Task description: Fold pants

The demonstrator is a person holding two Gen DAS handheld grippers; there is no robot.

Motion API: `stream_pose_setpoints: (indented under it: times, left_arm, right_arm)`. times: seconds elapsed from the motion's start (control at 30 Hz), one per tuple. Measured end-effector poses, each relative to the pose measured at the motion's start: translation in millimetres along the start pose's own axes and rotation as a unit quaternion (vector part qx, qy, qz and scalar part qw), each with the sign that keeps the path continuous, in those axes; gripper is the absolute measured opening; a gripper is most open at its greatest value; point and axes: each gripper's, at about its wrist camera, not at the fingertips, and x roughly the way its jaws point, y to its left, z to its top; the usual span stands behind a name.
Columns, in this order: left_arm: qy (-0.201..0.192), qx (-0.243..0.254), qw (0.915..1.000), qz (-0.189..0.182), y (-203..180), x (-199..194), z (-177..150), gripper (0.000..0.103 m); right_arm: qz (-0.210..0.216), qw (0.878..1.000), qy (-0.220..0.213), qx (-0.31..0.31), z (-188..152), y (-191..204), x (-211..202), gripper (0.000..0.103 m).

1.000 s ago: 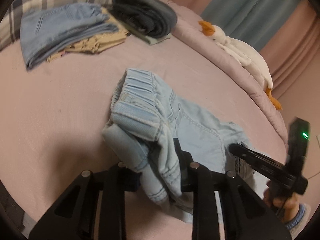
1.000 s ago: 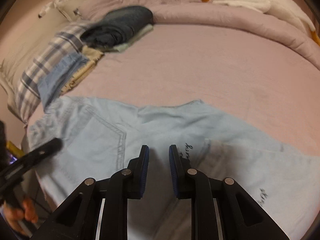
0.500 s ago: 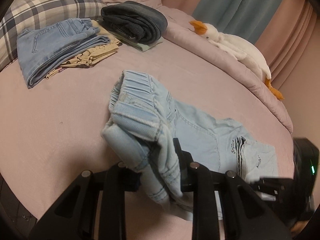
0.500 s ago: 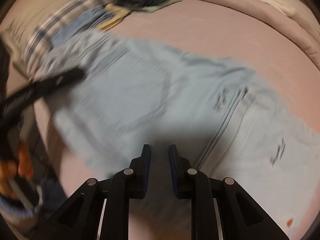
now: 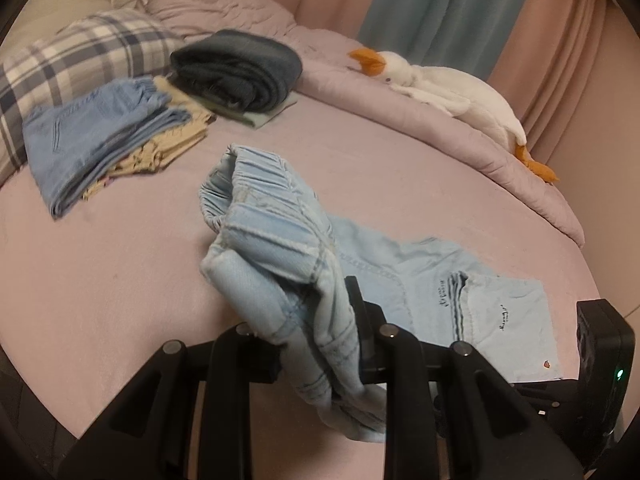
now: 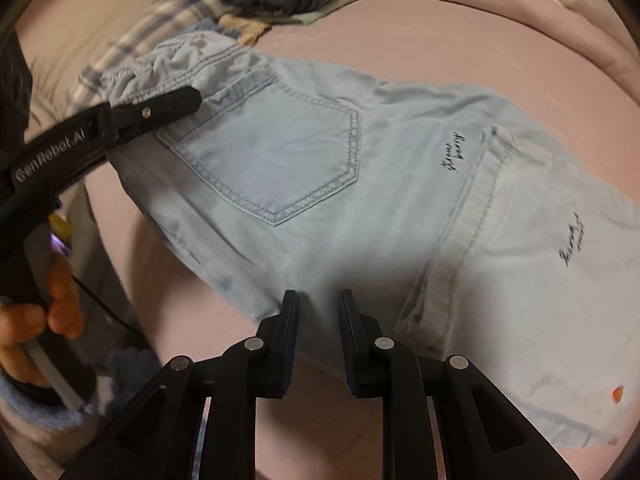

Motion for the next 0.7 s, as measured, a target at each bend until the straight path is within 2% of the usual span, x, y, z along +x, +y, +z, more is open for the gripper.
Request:
stream_pose_setpoints:
  times: [0.27, 0.53, 0.67, 0.7]
  left_arm:
    - [-0.015, 0.035, 0.9992, -0.006, -25, -10, 6, 0.025]
    - [-0.023, 0.071, 0.9971, -0.012, -56, -15, 8, 0.025]
    - [-0.02, 0.095, 0.9951, -0.02, -76, -13, 8, 0.025]
    - [-0.019, 0.103, 0.9942, -0.024, -83, -12, 7, 0.025]
  right_arm:
    - [0.02, 0.997, -0.047, 0.056, -18, -33, -33, 0.021]
    - [0.03, 0.993, -0.073, 0.084, -18, -55, -42, 0.021]
    - [0.04, 0.989, -0.088, 0.114, -8, -58, -39, 0.021]
    - [0.049, 0.986, -0.092, 0.127, -11, -64, -41, 0.024]
